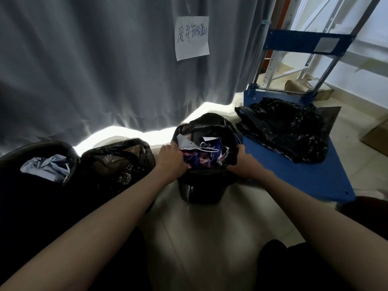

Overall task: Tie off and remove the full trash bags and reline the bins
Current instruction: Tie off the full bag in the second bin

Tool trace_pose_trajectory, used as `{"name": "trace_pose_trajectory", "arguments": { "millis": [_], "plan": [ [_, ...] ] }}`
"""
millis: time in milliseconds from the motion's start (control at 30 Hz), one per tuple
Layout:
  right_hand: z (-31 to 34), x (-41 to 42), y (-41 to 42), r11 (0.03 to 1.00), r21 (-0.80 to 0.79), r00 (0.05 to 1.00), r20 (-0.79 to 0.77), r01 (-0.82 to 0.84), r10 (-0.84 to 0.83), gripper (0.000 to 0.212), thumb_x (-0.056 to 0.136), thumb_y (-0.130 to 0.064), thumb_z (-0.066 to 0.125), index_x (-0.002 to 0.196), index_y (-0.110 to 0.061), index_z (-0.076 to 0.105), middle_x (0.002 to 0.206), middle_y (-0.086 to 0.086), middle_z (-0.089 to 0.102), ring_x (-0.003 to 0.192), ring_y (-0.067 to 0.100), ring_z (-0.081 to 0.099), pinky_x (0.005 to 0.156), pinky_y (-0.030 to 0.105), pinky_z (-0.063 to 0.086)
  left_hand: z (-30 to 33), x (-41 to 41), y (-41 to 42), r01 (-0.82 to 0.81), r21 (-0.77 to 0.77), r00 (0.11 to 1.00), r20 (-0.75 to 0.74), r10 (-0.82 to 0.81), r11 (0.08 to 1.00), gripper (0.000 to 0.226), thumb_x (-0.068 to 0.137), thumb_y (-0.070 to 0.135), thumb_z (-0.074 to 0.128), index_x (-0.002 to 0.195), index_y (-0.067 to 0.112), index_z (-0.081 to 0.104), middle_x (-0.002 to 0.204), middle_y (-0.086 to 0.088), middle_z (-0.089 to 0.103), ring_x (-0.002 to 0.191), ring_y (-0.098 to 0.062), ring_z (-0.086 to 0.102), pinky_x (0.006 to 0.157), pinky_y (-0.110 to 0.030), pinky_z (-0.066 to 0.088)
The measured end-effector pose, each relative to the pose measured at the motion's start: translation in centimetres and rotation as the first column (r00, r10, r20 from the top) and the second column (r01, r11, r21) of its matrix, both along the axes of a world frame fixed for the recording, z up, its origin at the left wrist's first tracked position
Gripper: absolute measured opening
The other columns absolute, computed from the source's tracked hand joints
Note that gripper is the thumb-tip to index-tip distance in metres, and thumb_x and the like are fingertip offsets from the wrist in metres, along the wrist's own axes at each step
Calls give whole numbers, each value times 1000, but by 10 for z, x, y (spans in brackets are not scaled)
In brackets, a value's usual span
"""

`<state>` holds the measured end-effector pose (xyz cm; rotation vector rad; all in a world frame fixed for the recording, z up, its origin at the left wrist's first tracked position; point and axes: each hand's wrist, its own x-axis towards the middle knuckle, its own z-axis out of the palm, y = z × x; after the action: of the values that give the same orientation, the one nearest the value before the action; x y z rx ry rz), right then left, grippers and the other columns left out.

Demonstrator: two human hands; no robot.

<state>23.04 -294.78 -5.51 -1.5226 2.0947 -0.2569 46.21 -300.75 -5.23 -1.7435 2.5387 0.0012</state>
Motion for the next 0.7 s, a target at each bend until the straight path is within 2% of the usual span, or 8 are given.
{"name": "trace_pose_trajectory", "arguments": {
  "millis": [100,200,300,367,433,533,600,700],
  "plan": [
    [-4,-12,3,1000,-11,1000,-16,24,-24,70,85,-44,63,140,-21,25,116,11,58,102,33,59,86,47,51,-3,2,2,-6,29,992,-124,10,1000,60,92,40,49,134,-2,41,128,-19,47,117,-34,49,97,-41,42],
    [-8,-15,6,983,-116,990,41,141,-137,43,93,-50,48,130,-28,40,104,3,55,95,28,56,76,38,44,-7,10,1,-73,106,929,-355,107,992,49,95,35,45,132,3,43,126,-18,46,116,-36,50,95,-47,45],
    [-13,-15,7,934,-209,950,175,291,-258,22,99,-29,38,114,-18,50,105,9,59,96,29,54,75,35,40,-13,17,0,-149,164,852,-479,211,975,45,99,34,40,130,3,47,127,-19,49,118,-37,50,97,-47,43],
    [-14,-13,9,910,-100,876,330,403,-351,23,99,-19,37,116,-11,51,113,14,59,102,30,56,79,37,45,-16,19,0,-214,216,813,-501,297,953,44,100,31,37,131,1,48,130,-22,52,122,-39,48,100,-45,38],
    [-18,-12,12,890,91,753,499,446,-428,27,98,-11,36,117,-5,54,117,20,61,100,32,59,80,42,52,-19,20,-1,-284,320,751,-512,417,904,41,101,27,34,129,1,50,131,-25,52,124,-40,47,101,-43,38],
    [-18,-10,16,871,262,628,610,415,-483,25,99,-7,39,107,1,61,101,23,67,85,33,66,66,38,58,-23,17,-1,-275,539,597,-553,581,796,37,103,16,33,129,-4,50,134,-26,50,122,-41,50,100,-44,46],
    [-15,-10,18,857,302,562,655,418,-505,16,98,-6,45,92,-2,59,86,17,63,70,27,62,51,29,55,-24,16,2,-225,672,429,-582,691,706,41,104,22,34,132,-5,50,132,-24,54,116,-38,58,96,-47,52],
    [-14,-15,18,829,338,476,694,446,-540,13,95,0,49,87,-3,59,81,15,64,69,24,63,50,29,54,-26,17,4,-132,768,244,-588,771,627,31,104,19,32,116,4,57,113,-21,59,95,-32,60,87,-46,54]
  ]
}}
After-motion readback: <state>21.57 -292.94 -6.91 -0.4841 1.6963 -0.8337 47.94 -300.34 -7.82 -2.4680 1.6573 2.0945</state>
